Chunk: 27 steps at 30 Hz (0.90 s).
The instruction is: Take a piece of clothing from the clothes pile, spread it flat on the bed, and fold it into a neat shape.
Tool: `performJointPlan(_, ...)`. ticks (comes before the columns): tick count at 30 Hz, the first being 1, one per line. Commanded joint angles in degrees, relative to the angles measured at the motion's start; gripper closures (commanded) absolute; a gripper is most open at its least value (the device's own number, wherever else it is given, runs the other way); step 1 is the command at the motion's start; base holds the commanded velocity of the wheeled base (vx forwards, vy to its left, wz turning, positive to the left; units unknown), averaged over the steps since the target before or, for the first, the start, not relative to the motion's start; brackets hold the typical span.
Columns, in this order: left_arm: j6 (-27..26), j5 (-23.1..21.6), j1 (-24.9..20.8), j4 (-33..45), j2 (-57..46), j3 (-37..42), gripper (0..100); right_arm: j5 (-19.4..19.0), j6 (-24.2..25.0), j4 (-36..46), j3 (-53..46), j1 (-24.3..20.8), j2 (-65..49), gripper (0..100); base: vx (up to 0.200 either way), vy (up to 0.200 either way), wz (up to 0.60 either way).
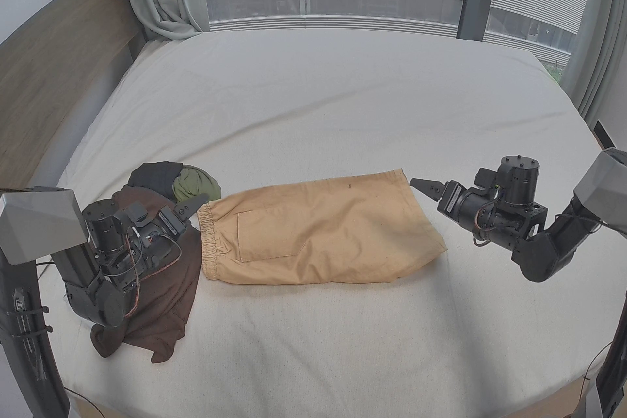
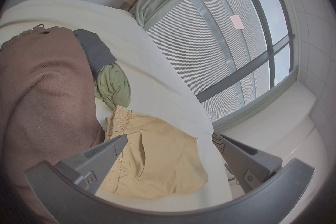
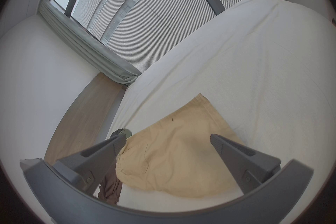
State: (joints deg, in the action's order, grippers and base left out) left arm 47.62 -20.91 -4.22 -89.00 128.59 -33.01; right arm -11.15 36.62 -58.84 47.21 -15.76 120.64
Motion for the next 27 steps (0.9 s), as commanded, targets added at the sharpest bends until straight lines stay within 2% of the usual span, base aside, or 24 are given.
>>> performJointPlan(1, -3.7, -0.1, -1.7, 0.0, -2.5, 2.8, 0, -0.3, 0.0, -4.1, -7.4, -0.3, -4.5, 0, 0.0, 0.0, 0.0)
performJointPlan(6, -8.1, -0.3, -2.0, 0.0, -2.2, 3.9, 0, -0.4, 0.1, -10.5, -12.8, -0.4, -4.2, 0, 0.0, 0.0, 0.0)
performJointPlan(13, -8.9, -0.1, -2.2, 0.0, -2.3, 4.8, 0, -2.3, 3.4, -21.9, -20.8, -0.6, -2.3, 0, 0.0, 0.0, 0.0)
performJointPlan(18, -8.9, -0.1, -2.2, 0.0, -2.3, 4.9, 0, -4.1, 3.4, -28.2, -24.5, -0.5, -0.4, 0, 0.0, 0.0, 0.0)
performJointPlan(27, -8.9, -0.1, -1.4, 0.0, -1.8, 5.2, 0, -4.1, 3.4, -28.7, -24.4, -0.1, 3.7, 0, 0.0, 0.0, 0.0)
